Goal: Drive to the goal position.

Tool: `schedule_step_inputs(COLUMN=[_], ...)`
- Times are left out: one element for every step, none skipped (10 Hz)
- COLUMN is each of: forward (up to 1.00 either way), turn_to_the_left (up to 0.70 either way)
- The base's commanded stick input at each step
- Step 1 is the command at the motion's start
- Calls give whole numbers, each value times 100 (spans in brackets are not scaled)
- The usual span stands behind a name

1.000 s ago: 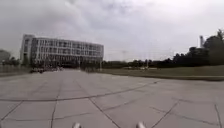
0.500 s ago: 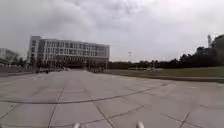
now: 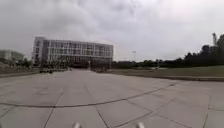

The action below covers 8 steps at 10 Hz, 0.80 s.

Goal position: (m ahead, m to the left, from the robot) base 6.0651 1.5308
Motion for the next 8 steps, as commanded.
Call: schedule_step_inputs(forward=[50,50,50,50,50,50,50,50], turn_to_the_left=[7,20,25,25,25,25,25,25])
